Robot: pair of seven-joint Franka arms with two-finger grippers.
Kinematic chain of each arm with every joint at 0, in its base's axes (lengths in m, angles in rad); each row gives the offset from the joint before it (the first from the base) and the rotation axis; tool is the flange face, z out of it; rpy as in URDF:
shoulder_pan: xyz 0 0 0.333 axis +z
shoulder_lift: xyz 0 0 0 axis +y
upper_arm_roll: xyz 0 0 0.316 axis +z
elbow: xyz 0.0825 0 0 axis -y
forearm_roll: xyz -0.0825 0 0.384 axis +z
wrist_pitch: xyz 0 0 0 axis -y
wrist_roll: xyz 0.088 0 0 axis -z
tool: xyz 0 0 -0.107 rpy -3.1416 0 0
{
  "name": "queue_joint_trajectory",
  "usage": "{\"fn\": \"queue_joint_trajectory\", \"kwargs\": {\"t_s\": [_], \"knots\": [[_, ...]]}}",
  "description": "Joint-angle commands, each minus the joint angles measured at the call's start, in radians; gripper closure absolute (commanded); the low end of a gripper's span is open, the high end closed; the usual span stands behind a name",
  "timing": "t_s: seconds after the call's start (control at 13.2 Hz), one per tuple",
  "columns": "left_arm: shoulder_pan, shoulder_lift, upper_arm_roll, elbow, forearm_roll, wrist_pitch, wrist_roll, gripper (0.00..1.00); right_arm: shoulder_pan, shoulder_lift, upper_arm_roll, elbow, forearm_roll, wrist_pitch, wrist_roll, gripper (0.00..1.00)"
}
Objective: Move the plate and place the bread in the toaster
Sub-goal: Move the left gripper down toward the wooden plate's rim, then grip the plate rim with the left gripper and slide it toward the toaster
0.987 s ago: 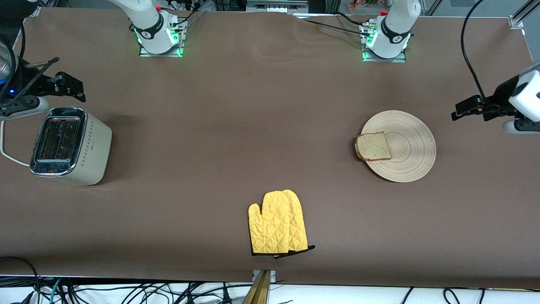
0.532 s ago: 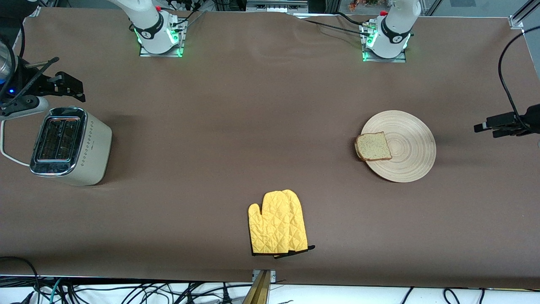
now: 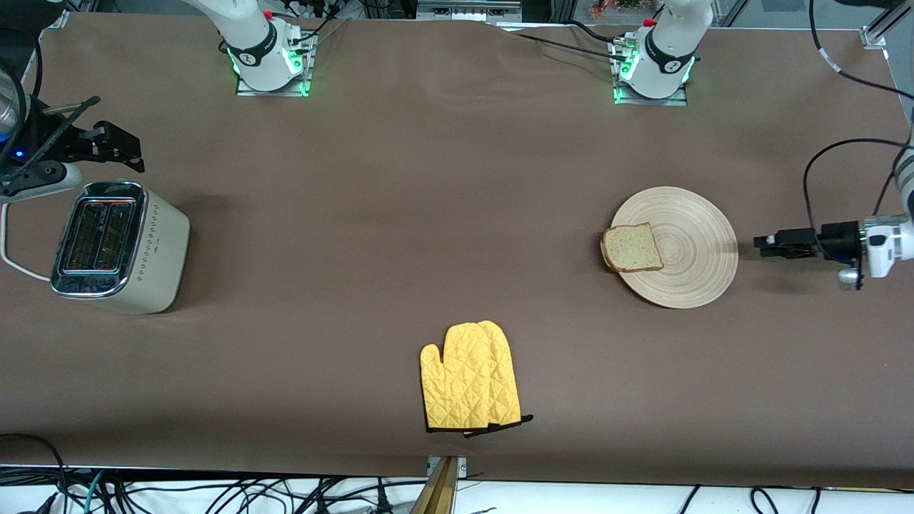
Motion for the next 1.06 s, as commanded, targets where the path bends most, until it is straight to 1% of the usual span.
{"fn": "queue_joint_trajectory", "kwargs": {"t_s": [0.0,0.15,0.23,0.38,0.46,0.68,0.99], "knots": [[0.019,0.067,-0.012,0.042,-0.059,-0.026,0.044,0.0,0.002,-0.003,0.003,0.013,-0.014,-0.018,0.001,0.0],[0.019,0.088,-0.012,0.041,-0.06,-0.025,0.046,0.0,0.002,-0.003,0.003,0.013,-0.014,-0.018,0.001,0.0],[0.019,0.097,-0.012,0.041,-0.071,-0.025,0.046,0.19,0.002,-0.003,0.004,0.013,-0.014,-0.019,0.001,0.0],[0.01,0.111,-0.012,0.041,-0.068,-0.025,0.044,0.83,0.002,-0.003,0.003,0.013,-0.015,-0.021,0.001,0.0],[0.004,0.111,-0.012,0.042,-0.06,-0.019,0.043,1.0,0.002,-0.003,0.003,0.013,-0.015,-0.019,0.001,0.0],[-0.002,0.134,-0.011,0.042,-0.056,-0.011,0.044,1.0,0.008,-0.003,0.004,0.013,-0.017,-0.019,0.008,0.0],[-0.002,0.134,-0.012,0.044,-0.059,-0.009,0.035,1.0,0.012,-0.003,0.004,0.013,-0.018,-0.019,0.012,0.0]]}}
